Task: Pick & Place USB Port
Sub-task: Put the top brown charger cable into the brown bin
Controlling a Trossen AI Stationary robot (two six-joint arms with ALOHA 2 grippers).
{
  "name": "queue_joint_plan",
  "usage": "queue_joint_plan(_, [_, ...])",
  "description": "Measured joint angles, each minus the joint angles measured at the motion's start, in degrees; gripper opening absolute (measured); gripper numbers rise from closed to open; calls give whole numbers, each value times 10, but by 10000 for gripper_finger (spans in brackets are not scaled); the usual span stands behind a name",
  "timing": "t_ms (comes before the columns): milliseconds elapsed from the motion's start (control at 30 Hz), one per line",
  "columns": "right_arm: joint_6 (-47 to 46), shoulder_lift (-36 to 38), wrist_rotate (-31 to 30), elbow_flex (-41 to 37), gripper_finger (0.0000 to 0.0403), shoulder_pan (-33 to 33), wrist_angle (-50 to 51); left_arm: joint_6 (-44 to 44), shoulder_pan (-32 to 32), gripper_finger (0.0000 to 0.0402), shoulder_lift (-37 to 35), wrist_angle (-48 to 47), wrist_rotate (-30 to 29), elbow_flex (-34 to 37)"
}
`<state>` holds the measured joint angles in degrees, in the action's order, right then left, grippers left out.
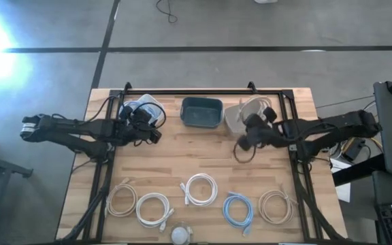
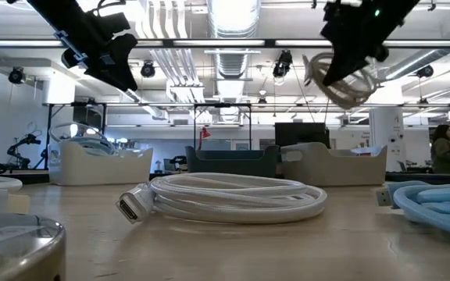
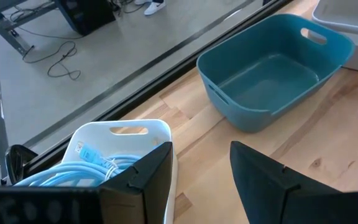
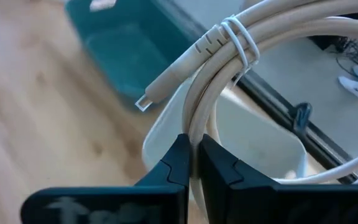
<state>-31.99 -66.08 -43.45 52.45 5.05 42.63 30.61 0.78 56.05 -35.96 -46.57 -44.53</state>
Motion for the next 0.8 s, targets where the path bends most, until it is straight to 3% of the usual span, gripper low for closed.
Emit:
queue_joint_plan(167, [98, 37, 53, -113, 13, -84, -209, 0, 0, 179, 0, 7, 0, 0])
queue_joint_plan(333, [124, 29, 89, -196, 13, -145, -354, 0, 0, 179, 0, 11, 0, 0])
queue_joint_plan(567, [54, -13, 90, -249, 13, -169, -388, 0, 0, 179, 0, 16, 0, 0])
queue_joint_plan(800, [58, -86, 84, -251, 22, -178, -397, 0, 0, 179, 0, 19, 0, 0])
